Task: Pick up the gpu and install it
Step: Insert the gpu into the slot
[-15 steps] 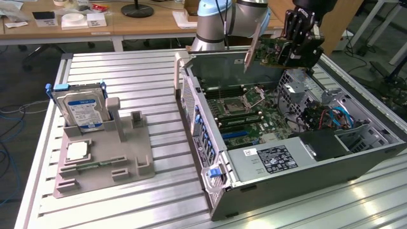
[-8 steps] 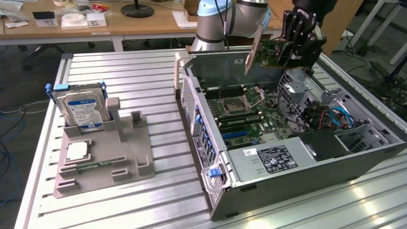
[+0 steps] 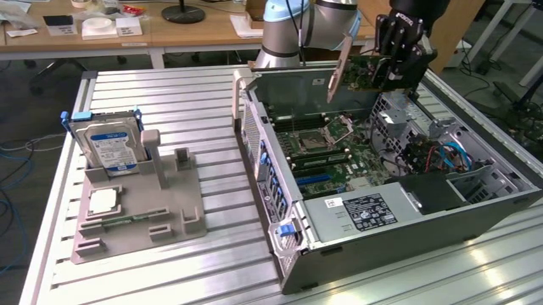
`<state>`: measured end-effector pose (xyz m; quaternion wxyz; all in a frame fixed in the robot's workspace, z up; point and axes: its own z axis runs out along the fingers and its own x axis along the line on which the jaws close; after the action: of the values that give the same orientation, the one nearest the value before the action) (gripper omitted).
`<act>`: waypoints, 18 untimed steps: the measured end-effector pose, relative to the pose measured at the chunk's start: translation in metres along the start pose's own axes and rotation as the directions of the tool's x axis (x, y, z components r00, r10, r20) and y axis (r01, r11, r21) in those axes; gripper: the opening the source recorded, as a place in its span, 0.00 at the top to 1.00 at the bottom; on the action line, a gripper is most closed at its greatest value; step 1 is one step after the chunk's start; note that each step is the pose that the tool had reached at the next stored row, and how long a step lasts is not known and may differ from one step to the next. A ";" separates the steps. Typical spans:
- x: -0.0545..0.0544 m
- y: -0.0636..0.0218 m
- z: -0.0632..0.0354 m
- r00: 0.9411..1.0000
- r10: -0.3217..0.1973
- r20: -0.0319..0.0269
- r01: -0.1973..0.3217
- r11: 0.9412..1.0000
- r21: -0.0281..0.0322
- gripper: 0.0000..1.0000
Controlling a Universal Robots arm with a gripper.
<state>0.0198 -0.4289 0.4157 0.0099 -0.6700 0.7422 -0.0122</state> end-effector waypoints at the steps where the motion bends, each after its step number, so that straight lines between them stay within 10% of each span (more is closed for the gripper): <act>1: 0.000 0.0000 0.0001 1.000 -0.003 0.000 0.003 1.000 0.002 0.72; 12: -0.001 0.0008 0.0062 1.000 -0.028 -0.001 0.028 1.000 0.002 0.72; 15: -0.001 0.0008 0.0085 0.999 -0.028 0.016 0.028 1.000 0.001 0.72; 18: -0.001 0.0014 0.0130 0.999 -0.029 0.016 0.029 1.000 0.001 0.72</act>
<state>0.0189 -0.4277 0.4026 0.0159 -0.6807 0.7323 -0.0074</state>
